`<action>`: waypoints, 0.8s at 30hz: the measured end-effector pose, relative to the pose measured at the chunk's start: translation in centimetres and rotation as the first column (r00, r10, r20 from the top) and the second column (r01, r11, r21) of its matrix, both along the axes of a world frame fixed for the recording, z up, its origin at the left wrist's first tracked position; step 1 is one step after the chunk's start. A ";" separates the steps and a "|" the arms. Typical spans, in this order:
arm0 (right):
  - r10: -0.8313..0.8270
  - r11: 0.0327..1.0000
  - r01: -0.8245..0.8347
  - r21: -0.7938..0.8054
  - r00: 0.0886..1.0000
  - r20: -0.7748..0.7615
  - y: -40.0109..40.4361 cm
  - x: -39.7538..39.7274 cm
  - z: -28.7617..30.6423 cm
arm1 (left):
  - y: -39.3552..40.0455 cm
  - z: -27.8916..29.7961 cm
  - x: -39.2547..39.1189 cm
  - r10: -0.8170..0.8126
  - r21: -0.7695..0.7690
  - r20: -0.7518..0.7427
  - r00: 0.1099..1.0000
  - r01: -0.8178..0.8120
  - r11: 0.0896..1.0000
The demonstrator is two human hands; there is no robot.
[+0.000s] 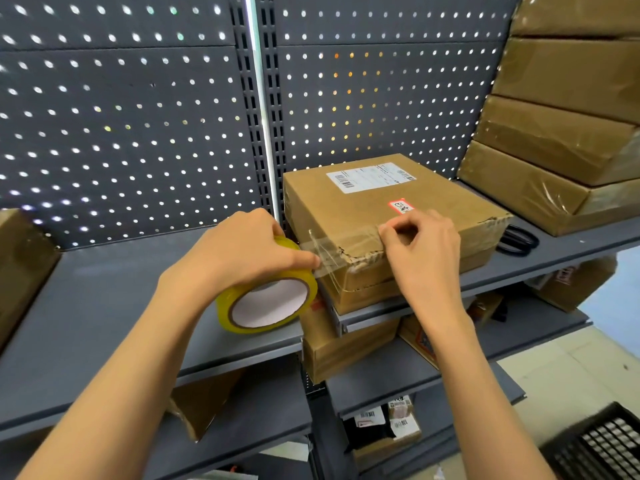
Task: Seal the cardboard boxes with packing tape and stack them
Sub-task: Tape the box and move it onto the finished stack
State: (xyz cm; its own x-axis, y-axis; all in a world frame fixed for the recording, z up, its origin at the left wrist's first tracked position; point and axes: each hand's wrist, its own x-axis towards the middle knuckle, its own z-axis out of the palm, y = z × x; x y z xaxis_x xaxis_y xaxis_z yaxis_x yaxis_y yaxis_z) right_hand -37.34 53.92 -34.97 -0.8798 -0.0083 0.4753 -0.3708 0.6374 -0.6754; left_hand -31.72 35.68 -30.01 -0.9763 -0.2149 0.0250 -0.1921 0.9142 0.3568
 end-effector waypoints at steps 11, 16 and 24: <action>0.070 0.995 -0.069 0.069 0.997 -0.021 0.7 -0.7 -0.5 | -0.6 -1.6 -0.2 -0.008 0.085 -0.017 1.000 0.009 0.996; 0.213 0.969 -0.193 0.158 0.969 -0.122 0.2 0.1 0.1 | -1.0 -2.0 -0.3 0.039 0.138 -0.034 0.999 -0.034 0.990; 0.417 0.841 -0.358 0.405 0.907 -0.063 0.0 -0.4 -1.8 | -1.3 -2.1 -0.7 0.051 0.179 0.019 0.999 -0.053 0.982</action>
